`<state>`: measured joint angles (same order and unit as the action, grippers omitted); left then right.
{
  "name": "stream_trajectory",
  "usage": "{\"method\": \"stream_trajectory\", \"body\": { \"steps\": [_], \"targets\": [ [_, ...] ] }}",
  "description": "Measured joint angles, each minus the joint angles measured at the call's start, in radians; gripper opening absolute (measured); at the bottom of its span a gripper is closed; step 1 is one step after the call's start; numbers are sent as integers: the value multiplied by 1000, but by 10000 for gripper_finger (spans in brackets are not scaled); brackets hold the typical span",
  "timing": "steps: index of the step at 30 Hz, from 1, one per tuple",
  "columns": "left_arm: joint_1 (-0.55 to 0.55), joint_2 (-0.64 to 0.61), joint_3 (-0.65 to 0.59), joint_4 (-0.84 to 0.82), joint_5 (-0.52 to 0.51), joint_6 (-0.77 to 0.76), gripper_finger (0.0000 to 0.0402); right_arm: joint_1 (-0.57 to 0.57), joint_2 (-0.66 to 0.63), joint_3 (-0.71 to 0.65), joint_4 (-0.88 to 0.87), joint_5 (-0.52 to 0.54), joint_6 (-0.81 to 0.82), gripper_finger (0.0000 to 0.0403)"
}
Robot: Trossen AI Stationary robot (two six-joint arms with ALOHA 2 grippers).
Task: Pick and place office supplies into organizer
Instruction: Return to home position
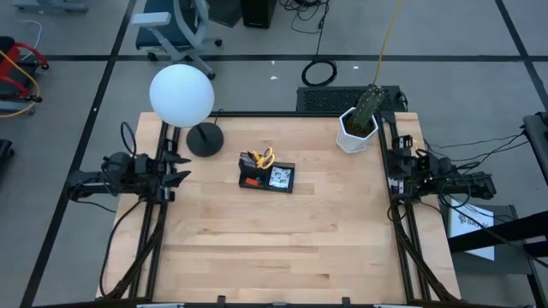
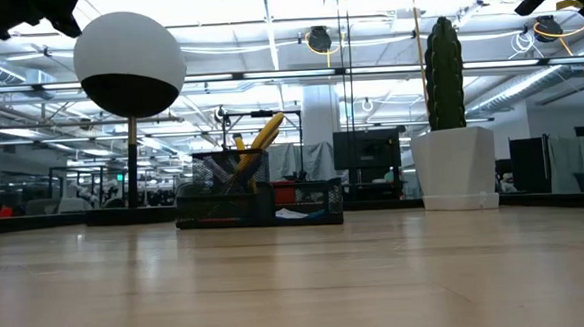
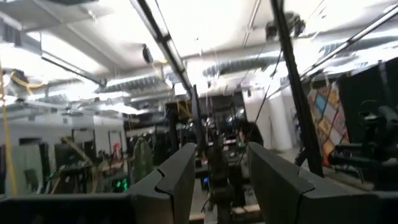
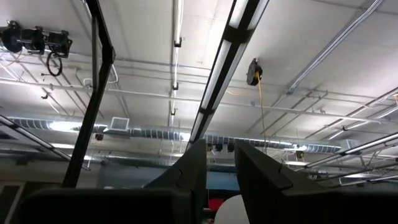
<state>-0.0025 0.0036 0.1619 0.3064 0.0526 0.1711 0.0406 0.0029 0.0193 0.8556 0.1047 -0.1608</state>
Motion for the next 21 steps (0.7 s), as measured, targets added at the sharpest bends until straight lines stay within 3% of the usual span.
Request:
{"method": "stream_trajectory", "body": {
  "steps": [7,14,21],
  "targets": [
    [0,0,-152,275,17,7,152,0,0,-1,-1,0,12,75],
    [0,1,-152,233,27,28,152,0,0,-2,-10,0,13,75],
    [0,1,-152,151,27,28,152,0,0,-2,-131,3,14,75]
  ]
}}
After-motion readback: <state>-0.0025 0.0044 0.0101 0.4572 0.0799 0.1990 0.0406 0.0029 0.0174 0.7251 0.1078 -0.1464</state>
